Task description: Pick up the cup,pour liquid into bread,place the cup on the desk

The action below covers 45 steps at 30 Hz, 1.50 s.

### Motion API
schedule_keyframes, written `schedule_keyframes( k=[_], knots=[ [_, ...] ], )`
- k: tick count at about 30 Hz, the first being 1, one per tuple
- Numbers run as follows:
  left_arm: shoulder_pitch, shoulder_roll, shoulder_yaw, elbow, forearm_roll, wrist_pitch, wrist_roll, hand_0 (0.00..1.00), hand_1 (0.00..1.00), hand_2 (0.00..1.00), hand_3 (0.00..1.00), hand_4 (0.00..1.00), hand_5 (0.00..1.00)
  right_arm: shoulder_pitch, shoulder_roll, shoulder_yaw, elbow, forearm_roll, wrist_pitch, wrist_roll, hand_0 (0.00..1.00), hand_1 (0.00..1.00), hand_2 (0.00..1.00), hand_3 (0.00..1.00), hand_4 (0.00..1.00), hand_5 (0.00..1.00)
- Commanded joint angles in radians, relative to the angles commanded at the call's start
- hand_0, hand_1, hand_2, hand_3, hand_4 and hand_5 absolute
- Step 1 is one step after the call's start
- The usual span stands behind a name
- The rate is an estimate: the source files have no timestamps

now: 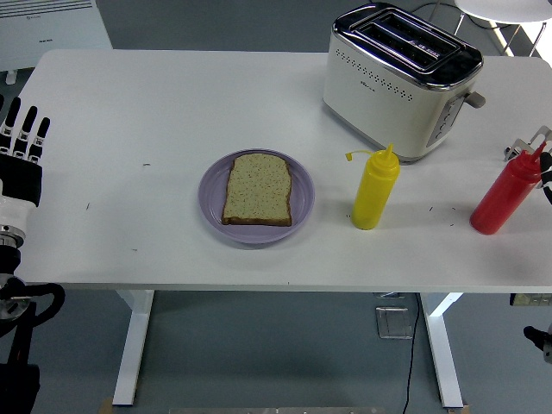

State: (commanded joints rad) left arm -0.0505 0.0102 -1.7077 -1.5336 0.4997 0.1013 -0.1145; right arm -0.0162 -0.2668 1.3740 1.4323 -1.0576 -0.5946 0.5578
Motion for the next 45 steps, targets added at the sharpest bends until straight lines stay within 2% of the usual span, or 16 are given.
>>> schedule_keyframes(
  k=[4, 6, 7, 9, 12, 13, 17, 18, 19, 23, 27, 45],
  knots=[
    [0.000, -0.001, 0.002, 0.000, 0.000, 0.000, 0.000, 0.802, 0.775, 0.799, 0.719, 0.469, 0.998, 0.000, -0.001, 0.015, 0.033, 0.066, 0.002, 0.048, 0.968, 0.851, 0.972, 0.986, 0.851, 0.273],
    [0.000, -0.001, 0.003, 0.000, 0.000, 0.000, 0.000, 0.802, 0.775, 0.799, 0.719, 0.469, 0.998, 0.002, -0.003, 0.027, 0.061, 0.117, 0.018, 0.055, 0.968, 0.851, 0.972, 0.986, 0.851, 0.273],
    [0.000, -0.001, 0.004, 0.000, 0.000, 0.000, 0.000, 0.802, 0.775, 0.799, 0.719, 0.470, 0.998, 0.003, -0.004, 0.032, 0.071, 0.142, 0.028, 0.051, 0.894, 0.794, 0.855, 0.828, 0.760, 0.331],
    [-0.001, -0.001, 0.004, 0.000, 0.000, 0.000, 0.000, 0.802, 0.775, 0.799, 0.719, 0.470, 0.998, 0.005, -0.008, 0.051, 0.094, 0.207, 0.064, 0.034, 0.894, 0.794, 0.855, 0.828, 0.760, 0.331],
    [-0.001, -0.001, 0.004, 0.000, -0.001, 0.000, 0.000, 0.802, 0.775, 0.799, 0.719, 0.470, 0.998, 0.016, -0.012, 0.105, 0.094, 0.333, 0.180, -0.031, 0.894, 0.794, 0.855, 0.828, 0.760, 0.331],
    [-0.001, -0.001, 0.004, -0.001, -0.001, 0.000, 0.000, 0.802, 0.775, 0.799, 0.718, 0.469, 0.998, 0.019, -0.012, 0.115, 0.088, 0.372, 0.214, -0.042, 0.842, 0.733, 0.778, 0.755, 0.652, 0.343],
    [0.000, -0.002, 0.001, -0.002, -0.001, 0.000, 0.001, 0.802, 0.775, 0.799, 0.718, 0.469, 0.998, 0.027, -0.009, 0.179, 0.044, 0.538, 0.370, -0.125, 0.842, 0.733, 0.778, 0.755, 0.652, 0.343],
    [0.001, -0.002, 0.001, -0.002, -0.001, 0.000, 0.001, 0.802, 0.775, 0.799, 0.718, 0.469, 0.998, 0.027, -0.009, 0.186, 0.038, 0.577, 0.397, -0.133, 0.842, 0.733, 0.778, 0.755, 0.652, 0.343],
    [0.001, -0.003, 0.000, -0.002, -0.001, 0.000, 0.001, 0.802, 0.774, 0.799, 0.718, 0.470, 0.998, 0.026, -0.008, 0.191, 0.035, 0.622, 0.412, -0.139, 0.832, 0.729, 0.764, 0.744, 0.600, 0.385],
    [0.004, -0.003, 0.000, -0.002, -0.001, 0.000, 0.001, 0.802, 0.774, 0.799, 0.718, 0.470, 0.998, 0.024, -0.006, 0.206, 0.024, 0.753, 0.435, -0.159, 0.832, 0.729, 0.764, 0.744, 0.600, 0.385],
    [0.007, -0.003, 0.006, -0.001, -0.001, 0.000, 0.002, 0.802, 0.774, 0.798, 0.718, 0.470, 0.998, 0.024, -0.004, 0.210, 0.011, 0.787, 0.438, -0.172, 0.814, 0.720, 0.745, 0.730, 0.575, 0.416],
    [0.013, -0.001, 0.012, -0.001, 0.000, -0.001, 0.004, 0.802, 0.774, 0.797, 0.719, 0.470, 0.998, 0.020, -0.001, 0.212, -0.005, 0.804, 0.453, -0.183, 0.805, 0.708, 0.732, 0.721, 0.555, 0.436]
  ],
)
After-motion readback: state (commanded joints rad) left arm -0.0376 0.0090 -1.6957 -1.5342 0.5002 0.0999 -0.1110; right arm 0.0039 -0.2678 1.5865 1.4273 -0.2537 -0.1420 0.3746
